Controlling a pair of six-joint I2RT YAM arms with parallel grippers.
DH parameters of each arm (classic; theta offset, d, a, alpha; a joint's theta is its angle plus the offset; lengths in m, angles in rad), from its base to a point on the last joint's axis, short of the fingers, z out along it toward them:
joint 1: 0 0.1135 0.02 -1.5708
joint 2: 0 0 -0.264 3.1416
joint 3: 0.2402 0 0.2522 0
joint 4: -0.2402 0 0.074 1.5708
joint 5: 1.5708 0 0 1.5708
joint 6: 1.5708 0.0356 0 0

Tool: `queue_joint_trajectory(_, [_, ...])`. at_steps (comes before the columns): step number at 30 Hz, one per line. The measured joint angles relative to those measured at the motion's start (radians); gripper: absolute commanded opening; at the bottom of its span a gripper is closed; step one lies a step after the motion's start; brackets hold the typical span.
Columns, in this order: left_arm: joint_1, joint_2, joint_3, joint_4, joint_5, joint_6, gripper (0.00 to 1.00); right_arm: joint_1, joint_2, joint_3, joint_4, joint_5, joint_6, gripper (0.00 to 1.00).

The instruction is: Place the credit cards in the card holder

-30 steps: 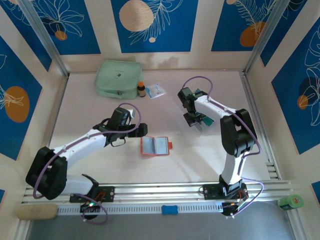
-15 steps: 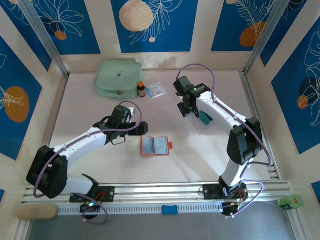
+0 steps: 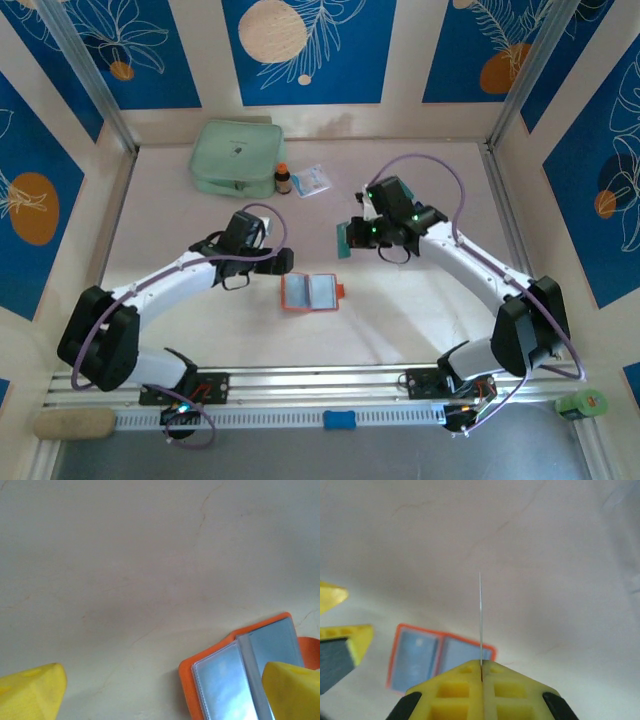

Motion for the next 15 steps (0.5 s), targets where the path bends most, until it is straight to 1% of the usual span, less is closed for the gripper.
queue_joint_trajectory(3, [-0.013,0.014,0.000,-0.006,-0.001,0.000,1.00,0.001,-0.021,-0.168,0.185,-0.080,0.134,0.00])
queue_joint_trajectory(8, [-0.048,0.025,-0.001,-0.011,-0.018,0.000,1.00,0.013,-0.023,-0.357,0.430,-0.128,0.293,0.00])
queue_joint_trajectory(15, [-0.087,0.055,-0.005,-0.014,-0.045,0.001,1.00,0.055,-0.014,-0.461,0.670,-0.136,0.394,0.00])
